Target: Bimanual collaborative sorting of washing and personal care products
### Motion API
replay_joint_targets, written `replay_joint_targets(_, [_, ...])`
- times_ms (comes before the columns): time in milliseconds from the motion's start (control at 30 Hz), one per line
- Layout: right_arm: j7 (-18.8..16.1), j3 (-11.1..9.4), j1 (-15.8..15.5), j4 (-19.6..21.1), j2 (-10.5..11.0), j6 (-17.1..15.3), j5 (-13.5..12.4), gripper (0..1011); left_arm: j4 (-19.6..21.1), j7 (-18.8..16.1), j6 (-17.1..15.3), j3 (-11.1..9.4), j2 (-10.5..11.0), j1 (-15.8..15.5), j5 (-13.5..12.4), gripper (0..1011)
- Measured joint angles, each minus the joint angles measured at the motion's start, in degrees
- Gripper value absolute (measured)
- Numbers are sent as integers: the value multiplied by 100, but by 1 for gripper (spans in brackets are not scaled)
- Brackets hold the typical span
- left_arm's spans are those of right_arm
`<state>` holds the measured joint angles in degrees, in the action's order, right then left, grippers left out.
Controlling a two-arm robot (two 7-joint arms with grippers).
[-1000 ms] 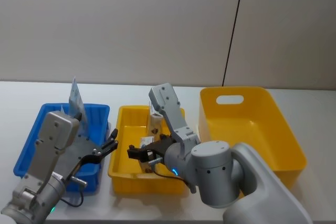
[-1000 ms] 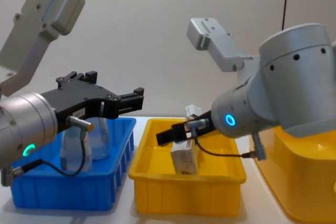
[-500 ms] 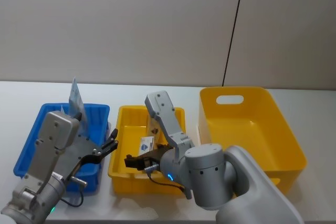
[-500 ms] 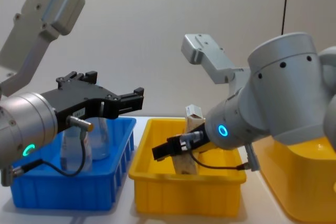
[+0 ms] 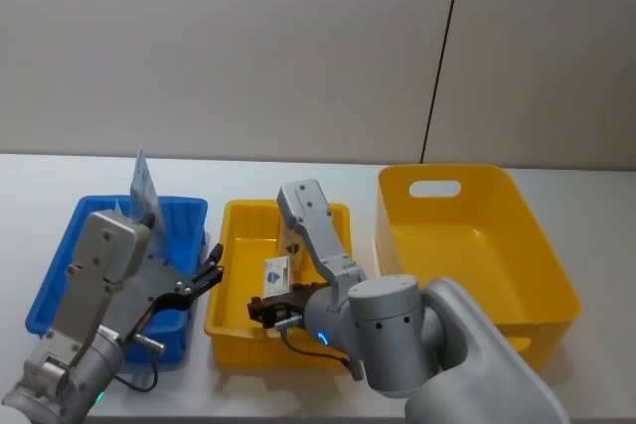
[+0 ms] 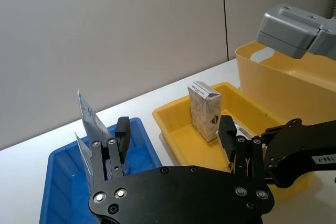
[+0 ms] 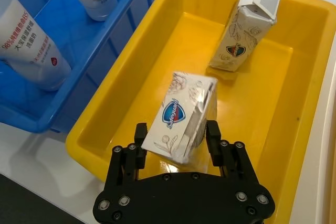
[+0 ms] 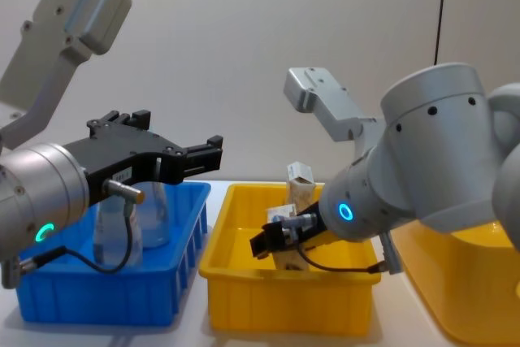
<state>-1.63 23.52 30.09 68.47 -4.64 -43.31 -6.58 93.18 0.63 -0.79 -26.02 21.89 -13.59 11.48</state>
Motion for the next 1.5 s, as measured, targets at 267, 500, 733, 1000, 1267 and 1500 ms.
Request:
replay_joint_targets(267, [-17, -40, 14, -78, -7, 28, 22, 457, 0, 0, 0, 0, 0, 0, 0, 1001])
replay_joint_targets(500, [-34, -54, -10, -73, 4, 100, 60, 308, 0, 0, 0, 0, 0, 0, 0, 1001])
replay_joint_targets(733, [-5, -25, -86, 69, 55, 247, 171, 266, 0, 0, 0, 0, 0, 0, 0, 1001])
replay_joint_targets(1000, [157, 61, -244, 436, 169, 464, 394, 249, 0, 0, 0, 0, 0, 0, 0, 1001])
replay_joint_targets(1267, [306, 105, -442, 988, 317, 639, 597, 241, 0, 0, 0, 0, 0, 0, 0, 1001])
replay_joint_targets(1500, [448, 36, -724, 1771, 509, 698, 745, 239, 0, 0, 0, 0, 0, 0, 0, 1002])
